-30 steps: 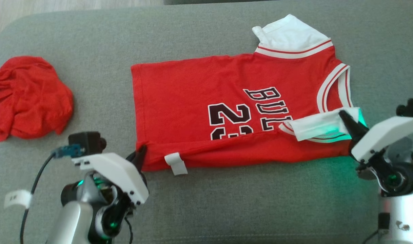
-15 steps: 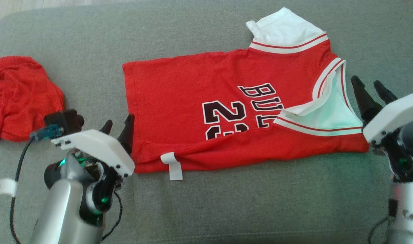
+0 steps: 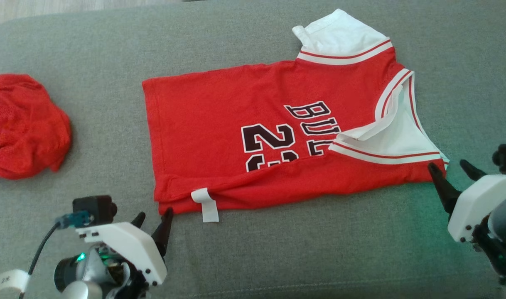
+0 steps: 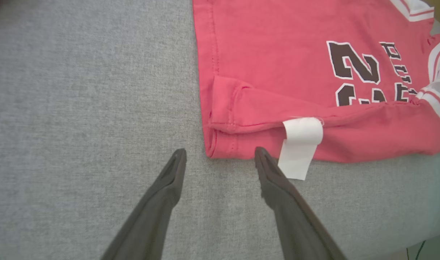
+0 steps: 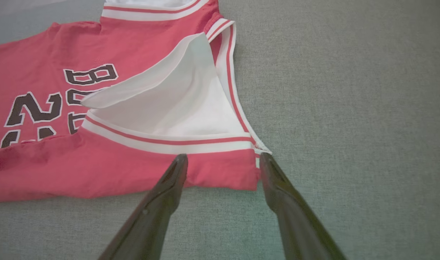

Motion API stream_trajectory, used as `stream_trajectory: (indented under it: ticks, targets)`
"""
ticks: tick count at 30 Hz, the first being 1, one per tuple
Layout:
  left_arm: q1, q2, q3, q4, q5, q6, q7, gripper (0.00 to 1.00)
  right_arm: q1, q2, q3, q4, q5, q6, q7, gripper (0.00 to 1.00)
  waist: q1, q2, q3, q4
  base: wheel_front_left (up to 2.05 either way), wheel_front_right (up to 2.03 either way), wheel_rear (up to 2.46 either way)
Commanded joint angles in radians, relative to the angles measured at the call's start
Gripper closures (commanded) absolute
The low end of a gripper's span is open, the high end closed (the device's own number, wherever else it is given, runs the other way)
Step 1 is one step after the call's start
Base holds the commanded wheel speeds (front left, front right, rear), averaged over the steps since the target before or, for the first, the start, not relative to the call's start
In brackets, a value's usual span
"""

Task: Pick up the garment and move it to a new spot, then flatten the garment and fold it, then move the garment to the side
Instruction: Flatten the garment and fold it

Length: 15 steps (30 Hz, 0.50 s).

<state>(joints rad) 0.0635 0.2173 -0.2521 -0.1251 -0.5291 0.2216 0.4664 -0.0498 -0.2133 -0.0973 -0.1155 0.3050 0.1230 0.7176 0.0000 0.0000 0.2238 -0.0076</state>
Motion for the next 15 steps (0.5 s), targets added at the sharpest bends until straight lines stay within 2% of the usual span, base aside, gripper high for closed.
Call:
stream_trajectory:
  ticks: [1,15]
  targets:
    - [-0.041,0.019,0.031,-0.034,0.011,0.006,0.003,0.00,-0.023,-0.027,0.021,-0.041,-0.004,0.008,0.001,0.00,0.0000,0.0000,0.003,0.000,0.00,0.00,0.00]
    - [-0.096,0.031,0.008,0.032,0.028,0.004,0.022,0.00,-0.065,-0.044,0.029,-0.010,-0.016,0.008,0.004,0.00,0.0000,0.0000,0.044,-0.020,0.00,0.00,0.00]
